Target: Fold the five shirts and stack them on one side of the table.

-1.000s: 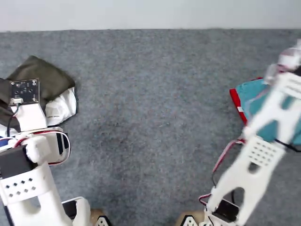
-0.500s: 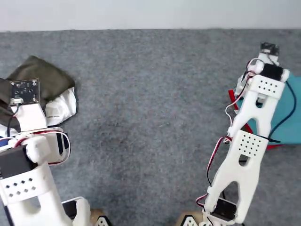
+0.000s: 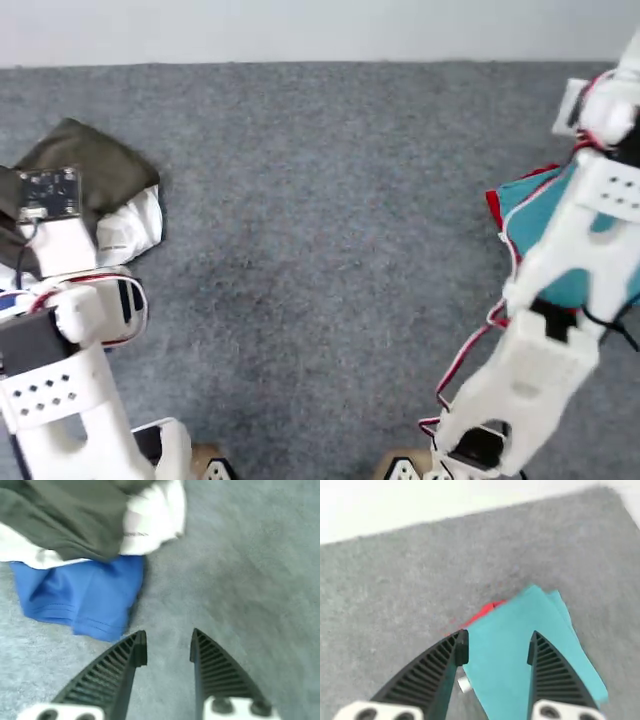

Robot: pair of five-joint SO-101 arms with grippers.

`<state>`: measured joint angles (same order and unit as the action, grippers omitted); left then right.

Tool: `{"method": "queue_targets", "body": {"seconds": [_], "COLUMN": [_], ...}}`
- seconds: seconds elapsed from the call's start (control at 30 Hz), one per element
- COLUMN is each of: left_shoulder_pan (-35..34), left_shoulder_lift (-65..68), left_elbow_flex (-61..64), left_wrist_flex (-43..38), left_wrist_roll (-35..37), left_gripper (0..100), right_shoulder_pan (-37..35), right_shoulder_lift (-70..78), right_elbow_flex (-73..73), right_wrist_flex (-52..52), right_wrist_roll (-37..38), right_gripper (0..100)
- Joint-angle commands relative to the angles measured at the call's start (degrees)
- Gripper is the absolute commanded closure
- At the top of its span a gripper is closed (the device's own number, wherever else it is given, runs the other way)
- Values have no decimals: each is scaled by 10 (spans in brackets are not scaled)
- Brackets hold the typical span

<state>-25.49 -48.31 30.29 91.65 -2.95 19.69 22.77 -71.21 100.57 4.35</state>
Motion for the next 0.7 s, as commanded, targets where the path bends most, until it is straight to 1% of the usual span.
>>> {"method": "queue_targets", "body": {"seconds": [0.0, 0.07, 0.1, 0.17, 0.23, 0.3, 0.37, 0.47, 0.57, 0.67], "left_shoulder_pan": [-102, -158, -173, -184, -185, -185, -185, -185, -185, -184], "left_shoulder_lift": [-1, 4, 15, 55, 119, 200, 291, 428, 560, 680], "left_elbow_flex": [10, 20, 21, 10, -20, -75, -148, -274, -393, -500], "left_wrist_flex": [-91, -156, -181, -208, -215, -215, -198, -133, -73, -36], "left_wrist_roll": [0, 0, 0, 0, 3, 4, 16, 39, 40, 40], "left_gripper": [842, 813, 783, 741, 740, 740, 740, 743, 743, 743], "right_shoulder_pan": [8, 7, 7, 7, 7, 7, 7, 7, 7, 7], "right_shoulder_lift": [-111, -153, -173, -205, -229, -246, -256, -269, -282, -300], "right_elbow_flex": [162, 246, 282, 333, 360, 373, 377, 382, 395, 424], "right_wrist_flex": [23, 22, 19, 18, 18, 18, 20, 21, 22, 22], "right_wrist_roll": [53, 82, 93, 106, 110, 110, 111, 111, 111, 111], "right_gripper": [798, 798, 798, 798, 798, 798, 798, 798, 799, 799]}}
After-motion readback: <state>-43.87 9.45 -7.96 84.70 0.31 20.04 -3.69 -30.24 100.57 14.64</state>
